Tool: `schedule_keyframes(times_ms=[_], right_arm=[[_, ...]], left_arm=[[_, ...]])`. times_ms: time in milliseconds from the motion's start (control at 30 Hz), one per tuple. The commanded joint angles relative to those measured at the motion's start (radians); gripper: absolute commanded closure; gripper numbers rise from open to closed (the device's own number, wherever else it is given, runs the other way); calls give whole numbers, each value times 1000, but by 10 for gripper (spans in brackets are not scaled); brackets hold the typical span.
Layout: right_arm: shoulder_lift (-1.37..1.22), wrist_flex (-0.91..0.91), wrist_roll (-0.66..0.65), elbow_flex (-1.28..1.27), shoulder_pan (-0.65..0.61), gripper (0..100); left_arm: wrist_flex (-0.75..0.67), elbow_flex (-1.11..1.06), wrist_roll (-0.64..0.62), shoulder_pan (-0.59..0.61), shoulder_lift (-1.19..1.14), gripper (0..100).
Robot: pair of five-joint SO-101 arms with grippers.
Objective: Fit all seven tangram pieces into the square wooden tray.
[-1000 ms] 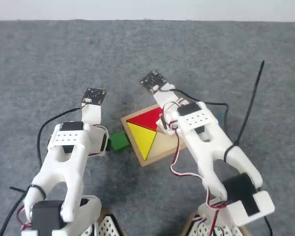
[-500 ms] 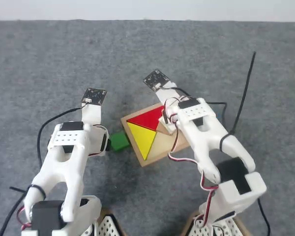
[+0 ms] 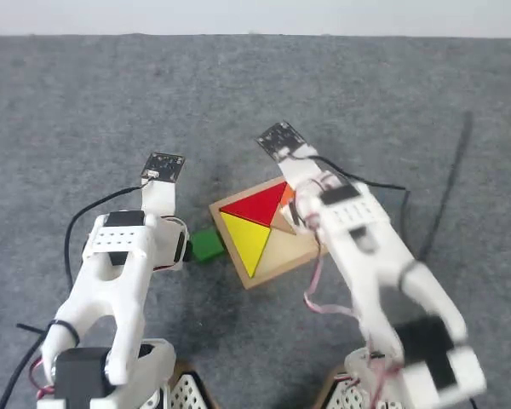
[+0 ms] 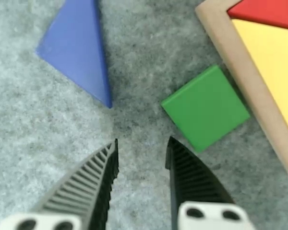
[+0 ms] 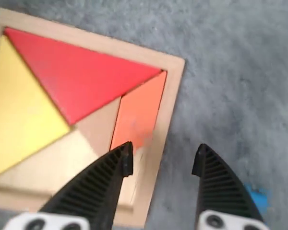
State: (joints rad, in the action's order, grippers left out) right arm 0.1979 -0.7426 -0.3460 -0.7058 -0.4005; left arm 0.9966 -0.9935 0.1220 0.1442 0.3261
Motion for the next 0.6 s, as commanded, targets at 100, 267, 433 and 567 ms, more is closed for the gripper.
schedule_keyframes(times_ms=[100, 267, 433, 567], right_arm=[[398, -68, 15, -212, 116, 783], [460, -143, 12, -282, 280, 783], [470, -84, 8, -411, 317, 786], [470, -73, 9, -436, 328, 885]], left_arm=[[-18, -2, 14, 3, 35, 848], [-21, 16, 11, -5, 35, 848], [-20, 28, 6, 2, 34, 848], [-23, 35, 6, 3, 43, 849]])
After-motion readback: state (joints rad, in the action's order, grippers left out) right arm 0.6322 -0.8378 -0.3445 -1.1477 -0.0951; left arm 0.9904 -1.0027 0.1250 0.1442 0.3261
